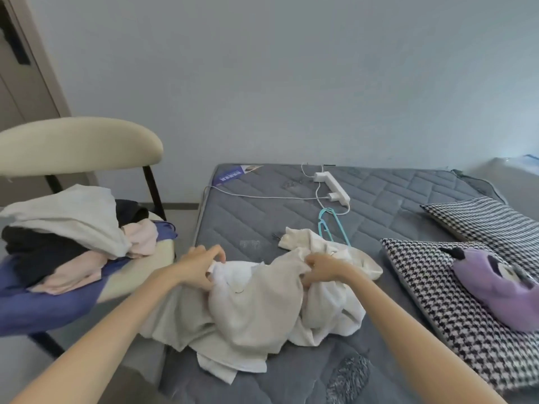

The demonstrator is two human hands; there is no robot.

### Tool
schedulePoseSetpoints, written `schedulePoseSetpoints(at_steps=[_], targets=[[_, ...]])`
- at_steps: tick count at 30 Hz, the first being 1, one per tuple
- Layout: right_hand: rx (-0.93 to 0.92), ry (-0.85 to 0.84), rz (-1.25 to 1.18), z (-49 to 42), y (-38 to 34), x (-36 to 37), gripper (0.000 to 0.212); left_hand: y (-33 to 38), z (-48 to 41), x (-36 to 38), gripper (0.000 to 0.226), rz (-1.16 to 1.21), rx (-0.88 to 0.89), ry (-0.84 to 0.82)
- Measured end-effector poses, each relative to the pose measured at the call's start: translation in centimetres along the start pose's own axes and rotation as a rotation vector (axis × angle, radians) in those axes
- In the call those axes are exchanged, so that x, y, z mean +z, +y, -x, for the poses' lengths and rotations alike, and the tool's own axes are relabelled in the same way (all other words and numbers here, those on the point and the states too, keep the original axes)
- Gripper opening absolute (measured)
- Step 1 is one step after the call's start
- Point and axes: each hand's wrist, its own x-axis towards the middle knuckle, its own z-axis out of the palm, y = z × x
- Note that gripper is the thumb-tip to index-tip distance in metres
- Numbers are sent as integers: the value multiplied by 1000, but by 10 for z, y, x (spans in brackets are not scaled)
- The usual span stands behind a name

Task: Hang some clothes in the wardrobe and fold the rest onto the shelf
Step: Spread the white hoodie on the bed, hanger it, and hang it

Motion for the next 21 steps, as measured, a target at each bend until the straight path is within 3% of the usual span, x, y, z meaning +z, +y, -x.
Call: schedulePoseSetpoints(at_steps=[1, 3, 5, 8, 10, 12, 13, 16, 21], targets=[[-4, -190, 111, 0, -6, 3, 34, 2, 2, 10, 50, 5, -14, -66], [-32, -374, 219, -1, -21, 6, 48, 2, 3, 26, 60, 32, -39, -158], [-54, -298, 154, -5, -35, 13, 59, 1, 2, 35, 55, 49, -61, -165], [-166, -32, 152, -23, -49, 38, 68, -9, 4, 39, 28, 29, -59, -43], [-190, -148, 189, -31, -54, 58, 85, -16, 7, 37, 20, 77, -33, 29], [-159, -286, 223, -34, -57, 78, 82, -19, 13, 34, 23, 51, 3, 130], [-171, -257, 244, -34, -57, 87, 68, -18, 17, 32, 24, 13, 18, 214], [-257, 37, 231, -35, -54, 90, 27, -16, 24, 20, 27, -24, 38, 503], [-290, 471, -2, -27, -56, 22, 18, -17, 13, -10, 39, 15, -47, 817]])
